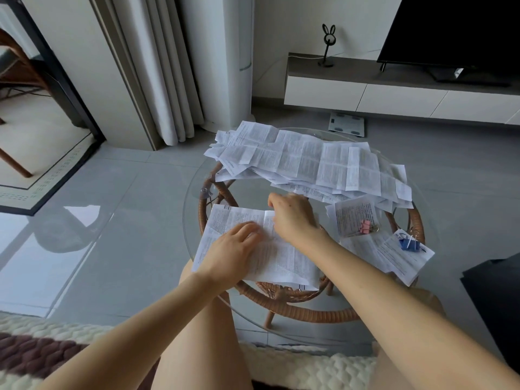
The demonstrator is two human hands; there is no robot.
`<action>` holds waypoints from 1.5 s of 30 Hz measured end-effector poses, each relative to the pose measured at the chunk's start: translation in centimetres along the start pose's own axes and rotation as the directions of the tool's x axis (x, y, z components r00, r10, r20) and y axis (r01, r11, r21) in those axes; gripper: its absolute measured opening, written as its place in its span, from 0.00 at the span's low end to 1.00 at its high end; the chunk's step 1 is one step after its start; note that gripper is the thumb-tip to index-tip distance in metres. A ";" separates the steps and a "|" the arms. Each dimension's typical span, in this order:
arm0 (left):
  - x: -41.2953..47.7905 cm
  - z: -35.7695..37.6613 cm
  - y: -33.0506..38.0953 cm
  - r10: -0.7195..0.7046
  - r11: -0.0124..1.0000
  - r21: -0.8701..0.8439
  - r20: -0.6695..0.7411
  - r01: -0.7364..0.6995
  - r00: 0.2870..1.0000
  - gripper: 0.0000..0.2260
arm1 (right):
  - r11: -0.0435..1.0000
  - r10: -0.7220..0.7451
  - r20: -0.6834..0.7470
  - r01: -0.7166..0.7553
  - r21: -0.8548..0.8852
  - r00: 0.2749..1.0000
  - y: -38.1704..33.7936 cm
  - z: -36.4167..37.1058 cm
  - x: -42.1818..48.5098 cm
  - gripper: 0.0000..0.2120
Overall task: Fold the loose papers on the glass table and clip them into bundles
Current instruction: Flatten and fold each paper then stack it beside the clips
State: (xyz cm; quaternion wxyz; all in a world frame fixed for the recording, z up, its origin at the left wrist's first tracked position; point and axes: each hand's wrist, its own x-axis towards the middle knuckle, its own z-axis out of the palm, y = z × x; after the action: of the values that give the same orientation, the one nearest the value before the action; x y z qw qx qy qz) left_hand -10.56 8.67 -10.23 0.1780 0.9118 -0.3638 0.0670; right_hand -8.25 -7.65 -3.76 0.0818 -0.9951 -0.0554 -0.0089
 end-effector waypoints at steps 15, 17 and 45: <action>-0.5 1.0 -1.0 0.054 0.993 0.100 0.148 -0.069 0.988 0.28 | 0.994 0.105 -0.083 -0.104 0.023 0.991 -0.6 6.3 -6.8 0.31; -0.5 1.2 -1.0 0.051 0.992 0.108 0.165 -0.069 0.985 0.27 | 0.992 0.127 -0.071 -0.126 0.024 0.989 0.2 6.5 -6.9 0.29; 0.1 -1.3 -3.5 -0.146 0.967 0.244 0.276 0.078 0.950 0.34 | 0.961 -0.030 0.165 0.073 -0.265 0.986 3.2 3.7 -15.4 0.37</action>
State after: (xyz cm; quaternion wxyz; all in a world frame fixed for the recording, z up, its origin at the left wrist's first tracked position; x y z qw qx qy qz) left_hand -8.12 11.43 -10.01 0.0191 0.9455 -0.3230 -0.0366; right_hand -23.15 -11.89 -8.30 -0.0595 -0.9926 -0.0861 0.0611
